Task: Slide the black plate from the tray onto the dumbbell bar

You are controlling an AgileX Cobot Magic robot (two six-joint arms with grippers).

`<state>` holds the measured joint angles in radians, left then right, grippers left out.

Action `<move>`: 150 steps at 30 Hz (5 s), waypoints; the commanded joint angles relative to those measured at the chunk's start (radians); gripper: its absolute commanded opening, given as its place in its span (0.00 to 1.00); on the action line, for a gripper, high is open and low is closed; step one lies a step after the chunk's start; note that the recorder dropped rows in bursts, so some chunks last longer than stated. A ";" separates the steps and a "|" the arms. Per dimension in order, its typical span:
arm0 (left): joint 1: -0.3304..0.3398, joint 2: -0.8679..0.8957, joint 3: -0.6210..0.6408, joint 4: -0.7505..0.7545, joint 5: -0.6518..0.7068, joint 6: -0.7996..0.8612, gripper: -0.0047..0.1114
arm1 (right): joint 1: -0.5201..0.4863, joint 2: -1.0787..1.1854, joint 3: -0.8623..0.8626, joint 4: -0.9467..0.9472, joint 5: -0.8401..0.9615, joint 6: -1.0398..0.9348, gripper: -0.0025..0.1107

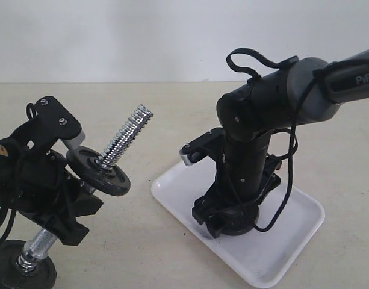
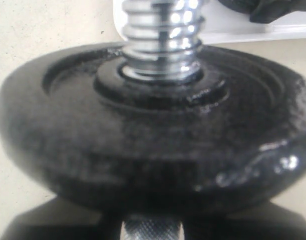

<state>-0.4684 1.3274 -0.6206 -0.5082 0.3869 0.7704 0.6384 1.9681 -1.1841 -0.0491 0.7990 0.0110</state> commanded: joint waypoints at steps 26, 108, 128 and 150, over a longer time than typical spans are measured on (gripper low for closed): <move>-0.001 -0.036 -0.032 -0.052 -0.099 -0.003 0.08 | -0.001 -0.358 -0.003 -0.012 0.100 0.004 0.02; -0.001 -0.036 -0.032 -0.052 -0.082 0.000 0.08 | -0.001 -0.002 -0.003 -0.048 -0.017 0.069 0.95; -0.001 -0.036 -0.032 -0.052 -0.068 0.000 0.08 | -0.001 -0.002 -0.003 -0.075 -0.044 0.087 0.95; -0.001 -0.036 -0.032 -0.052 -0.065 0.007 0.08 | -0.001 0.155 -0.003 -0.060 0.004 0.087 0.95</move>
<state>-0.4684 1.3274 -0.6206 -0.5082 0.4092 0.7776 0.6384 2.0422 -1.2226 -0.0780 0.8054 0.0982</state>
